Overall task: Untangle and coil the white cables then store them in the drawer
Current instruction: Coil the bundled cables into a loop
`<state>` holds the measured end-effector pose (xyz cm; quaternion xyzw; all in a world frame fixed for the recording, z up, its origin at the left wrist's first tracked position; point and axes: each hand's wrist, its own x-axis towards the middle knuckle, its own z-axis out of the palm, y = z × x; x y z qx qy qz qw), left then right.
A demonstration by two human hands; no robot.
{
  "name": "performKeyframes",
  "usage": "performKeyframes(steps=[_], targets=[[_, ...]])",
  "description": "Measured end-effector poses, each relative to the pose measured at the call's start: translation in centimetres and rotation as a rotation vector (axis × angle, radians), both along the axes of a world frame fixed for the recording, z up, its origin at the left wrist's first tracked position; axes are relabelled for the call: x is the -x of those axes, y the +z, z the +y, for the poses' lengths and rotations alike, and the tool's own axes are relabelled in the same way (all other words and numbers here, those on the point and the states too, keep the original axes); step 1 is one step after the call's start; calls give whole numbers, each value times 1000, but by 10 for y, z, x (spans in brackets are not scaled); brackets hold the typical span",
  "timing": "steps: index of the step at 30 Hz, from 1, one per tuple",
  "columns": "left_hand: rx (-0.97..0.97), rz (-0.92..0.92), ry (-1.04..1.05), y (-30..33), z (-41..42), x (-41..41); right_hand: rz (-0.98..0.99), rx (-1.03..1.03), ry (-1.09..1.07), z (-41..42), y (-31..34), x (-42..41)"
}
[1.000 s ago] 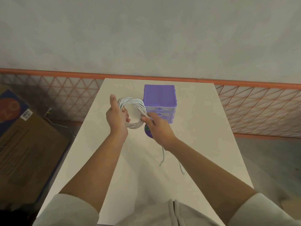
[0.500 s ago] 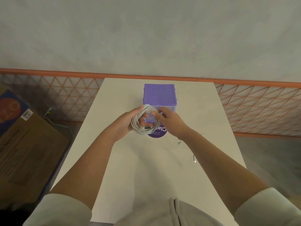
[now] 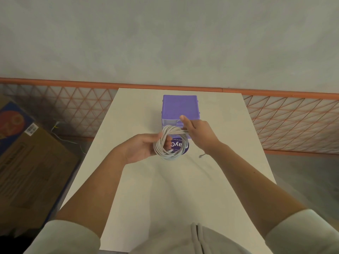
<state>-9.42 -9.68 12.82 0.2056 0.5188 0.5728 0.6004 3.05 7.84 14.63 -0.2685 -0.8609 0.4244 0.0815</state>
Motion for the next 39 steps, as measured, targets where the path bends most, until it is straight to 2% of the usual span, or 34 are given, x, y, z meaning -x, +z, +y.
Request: performKeyframes(steps=[5, 11, 15, 17, 19, 22, 26, 28, 30, 31, 34, 39], targets=[[72, -37, -167, 11, -2, 1, 23, -198, 13, -2, 7, 5], [292, 349, -297, 35, 14, -7, -56, -480, 255, -16, 10, 12], [340, 509, -347, 38, 19, -8, 101, -263, 195, -19, 10, 7], [346, 554, -321, 35, 19, -7, 131, -143, 246, -19, 10, 4], [335, 543, -263, 33, 19, -6, 121, -132, 270, -15, 6, 4], [307, 476, -149, 34, 17, -1, 42, -256, 208, 2, -8, 10], [312, 640, -36, 29, 13, 4, -109, -479, 162, 20, -25, 9], [248, 670, 27, 27, 13, 3, -120, -481, 149, 21, -33, 8], [180, 662, 90, 26, 15, 1, -114, -420, 134, 18, -39, 6], [149, 655, 124, 26, 16, -1, -95, -318, 103, 17, -41, 6], [84, 589, 239, 24, 21, -5, -21, 149, -91, 9, -47, 10], [79, 512, 331, 20, 22, -8, 13, 402, -161, 1, -59, 13]])
